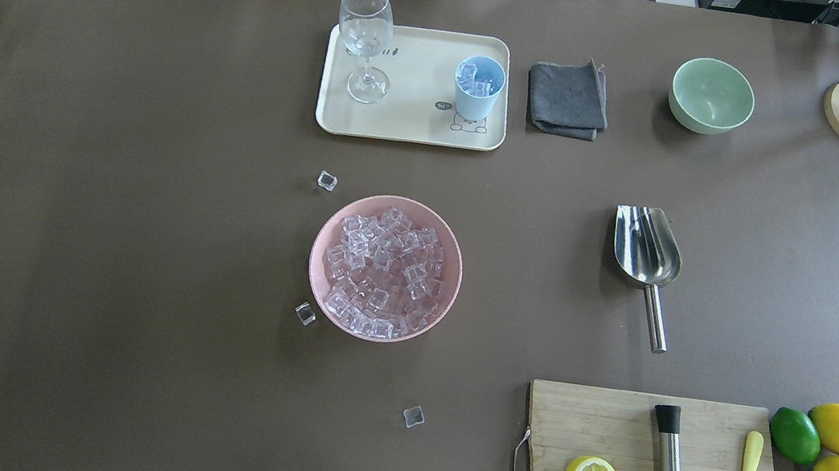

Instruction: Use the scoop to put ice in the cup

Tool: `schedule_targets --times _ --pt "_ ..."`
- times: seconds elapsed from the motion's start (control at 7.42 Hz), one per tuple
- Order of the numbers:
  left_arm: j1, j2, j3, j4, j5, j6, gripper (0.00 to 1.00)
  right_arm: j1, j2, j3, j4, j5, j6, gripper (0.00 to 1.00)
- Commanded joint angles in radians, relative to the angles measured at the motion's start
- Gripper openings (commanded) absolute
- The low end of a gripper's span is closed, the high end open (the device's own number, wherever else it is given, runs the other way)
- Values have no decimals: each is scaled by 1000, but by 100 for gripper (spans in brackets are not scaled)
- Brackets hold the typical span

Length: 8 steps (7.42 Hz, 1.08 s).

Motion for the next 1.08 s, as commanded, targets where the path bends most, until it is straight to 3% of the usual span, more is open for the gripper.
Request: schedule_targets --times 0.0,0.67,0.94 --pt "2 -1 -4 0 0 0 98 0 1 -8 3 8 44 100" --pt "-5 2 2 0 2 0 98 -2 2 -60 11 50 41 100" --pt "-69 14 3 1 0 0 98 -2 2 -73 14 50 33 100"
